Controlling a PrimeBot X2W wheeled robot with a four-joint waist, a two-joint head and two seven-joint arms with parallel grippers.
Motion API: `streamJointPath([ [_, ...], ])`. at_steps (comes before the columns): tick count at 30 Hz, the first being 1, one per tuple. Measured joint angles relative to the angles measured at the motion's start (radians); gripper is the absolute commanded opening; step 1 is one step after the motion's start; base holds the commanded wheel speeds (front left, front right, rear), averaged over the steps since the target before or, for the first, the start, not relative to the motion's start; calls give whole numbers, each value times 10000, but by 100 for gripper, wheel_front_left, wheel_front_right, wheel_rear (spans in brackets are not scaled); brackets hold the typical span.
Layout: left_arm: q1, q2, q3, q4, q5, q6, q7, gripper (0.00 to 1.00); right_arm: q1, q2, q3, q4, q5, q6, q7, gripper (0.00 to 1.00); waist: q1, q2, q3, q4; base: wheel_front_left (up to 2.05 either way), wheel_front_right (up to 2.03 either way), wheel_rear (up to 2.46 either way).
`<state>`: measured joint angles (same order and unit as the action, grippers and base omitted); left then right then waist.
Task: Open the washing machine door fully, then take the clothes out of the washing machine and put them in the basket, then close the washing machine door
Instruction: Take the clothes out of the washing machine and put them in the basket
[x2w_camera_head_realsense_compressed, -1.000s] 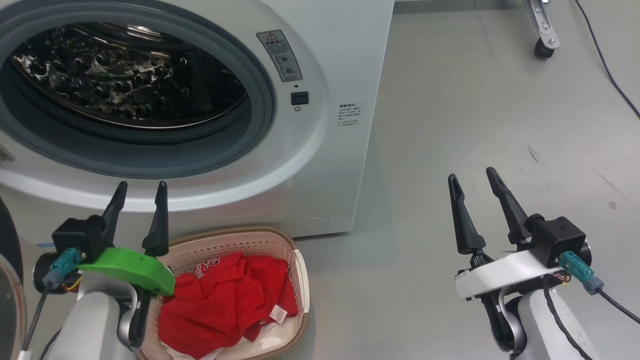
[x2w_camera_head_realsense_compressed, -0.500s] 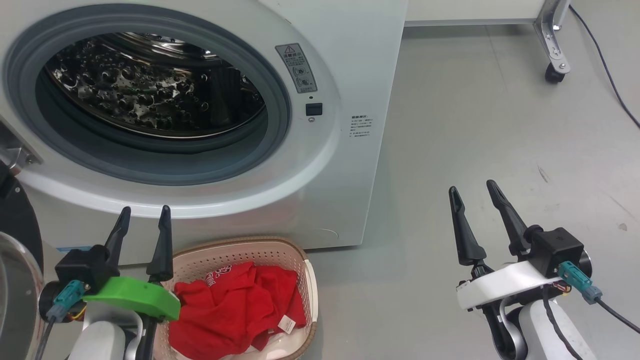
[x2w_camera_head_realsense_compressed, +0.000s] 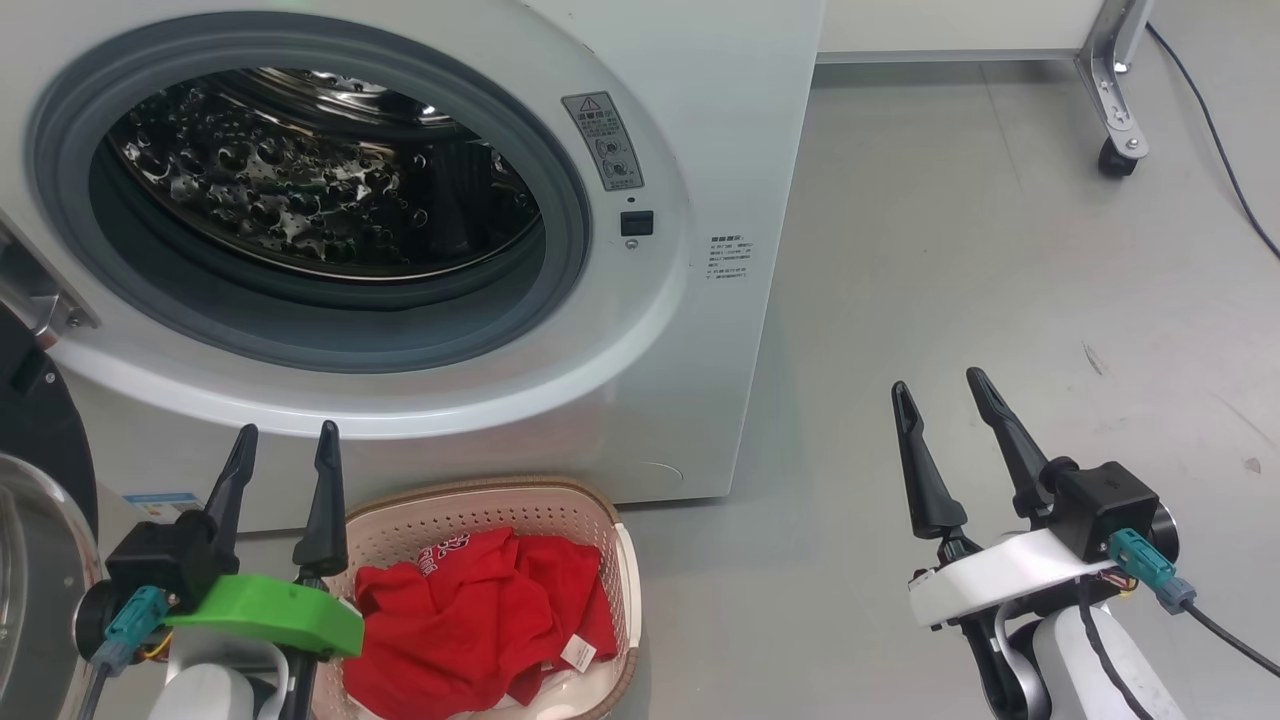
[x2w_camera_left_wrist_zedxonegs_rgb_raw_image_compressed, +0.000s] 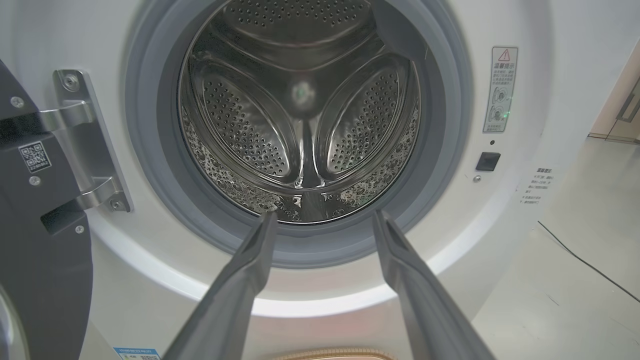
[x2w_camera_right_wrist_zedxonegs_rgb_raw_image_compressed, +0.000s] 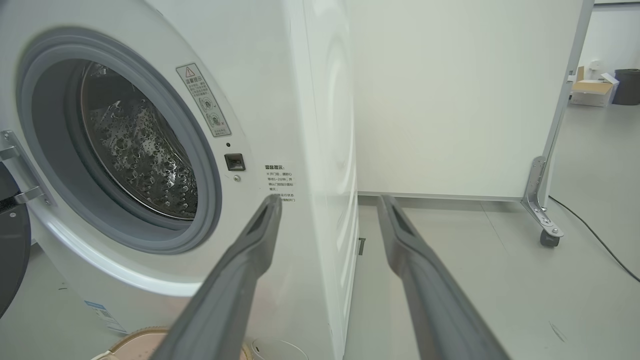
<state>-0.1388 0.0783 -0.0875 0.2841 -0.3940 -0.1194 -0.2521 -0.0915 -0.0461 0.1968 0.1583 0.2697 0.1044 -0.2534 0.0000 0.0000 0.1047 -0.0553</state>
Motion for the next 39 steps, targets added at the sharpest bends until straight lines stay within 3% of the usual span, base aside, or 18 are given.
streamJointPath([
  [39, 574, -127, 190, -1047, 255, -4, 0, 100, 18, -2, 59, 48, -88, 86, 0, 100, 0, 0, 29, -75, 0, 0, 0],
])
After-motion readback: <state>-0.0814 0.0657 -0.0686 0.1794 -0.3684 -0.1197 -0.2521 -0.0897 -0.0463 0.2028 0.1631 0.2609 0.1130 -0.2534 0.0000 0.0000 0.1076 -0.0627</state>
